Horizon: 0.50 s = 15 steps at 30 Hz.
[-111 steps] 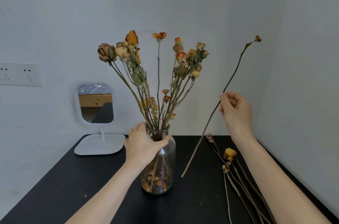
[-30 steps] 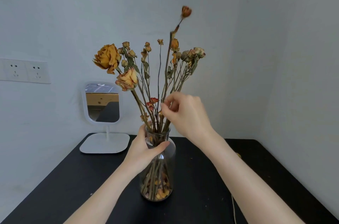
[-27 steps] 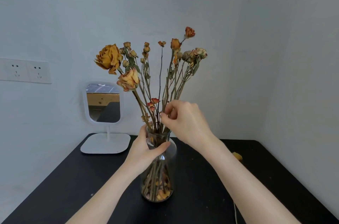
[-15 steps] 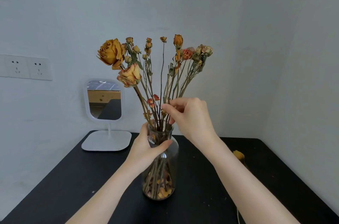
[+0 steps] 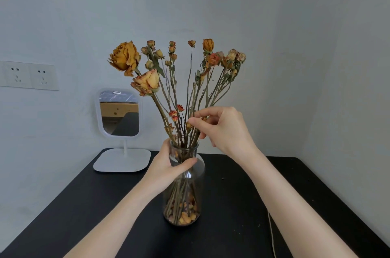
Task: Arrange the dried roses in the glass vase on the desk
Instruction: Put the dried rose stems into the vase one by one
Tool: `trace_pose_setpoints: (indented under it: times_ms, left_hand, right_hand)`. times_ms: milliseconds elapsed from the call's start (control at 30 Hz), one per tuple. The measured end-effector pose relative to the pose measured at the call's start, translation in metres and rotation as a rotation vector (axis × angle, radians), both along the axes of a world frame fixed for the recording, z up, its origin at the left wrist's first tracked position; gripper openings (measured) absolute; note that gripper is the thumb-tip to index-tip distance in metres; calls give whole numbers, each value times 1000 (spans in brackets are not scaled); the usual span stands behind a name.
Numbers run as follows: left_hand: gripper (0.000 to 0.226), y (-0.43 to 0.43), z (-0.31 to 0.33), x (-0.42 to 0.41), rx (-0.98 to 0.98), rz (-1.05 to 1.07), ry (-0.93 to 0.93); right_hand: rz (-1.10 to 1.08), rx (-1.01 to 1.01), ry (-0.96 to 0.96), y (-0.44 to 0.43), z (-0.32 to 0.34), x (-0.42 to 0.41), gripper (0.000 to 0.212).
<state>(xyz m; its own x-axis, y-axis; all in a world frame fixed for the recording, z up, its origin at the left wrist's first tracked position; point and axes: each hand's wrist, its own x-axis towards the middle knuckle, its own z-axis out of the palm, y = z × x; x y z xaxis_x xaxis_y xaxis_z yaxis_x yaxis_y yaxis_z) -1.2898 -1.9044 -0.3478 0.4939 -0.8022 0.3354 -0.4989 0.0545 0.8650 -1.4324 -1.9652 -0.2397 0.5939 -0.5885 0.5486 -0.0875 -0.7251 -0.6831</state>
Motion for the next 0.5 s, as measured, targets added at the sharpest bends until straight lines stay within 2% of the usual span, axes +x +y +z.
trace_pose_setpoints:
  times_ms: [100,167,233,300,400,500]
  left_hand:
    - [95,12,-4,-12,-51,63,49]
    - [98,25,-13,-22,-137,211,74]
    - [91,41,-24,-34,-246,380,68]
    - [73,53,-37,-49,-339,444,-5]
    - [51,61,-55,-76,-378,330,-200]
    - [39,53,-66,-97,-246,121,-316]
  right_hand:
    - [31,-3,5,-1,1,-9,17]
    - [30,1,12,-2,-2,-19,17]
    - [18,26,20,-7,-7,-32,15]
    - [-5,62,37,-16,-13,-45,12]
    - [-92,169,91,-39,-31,-66,10]
    - [-220,290,145,-69,-59,-90,12]
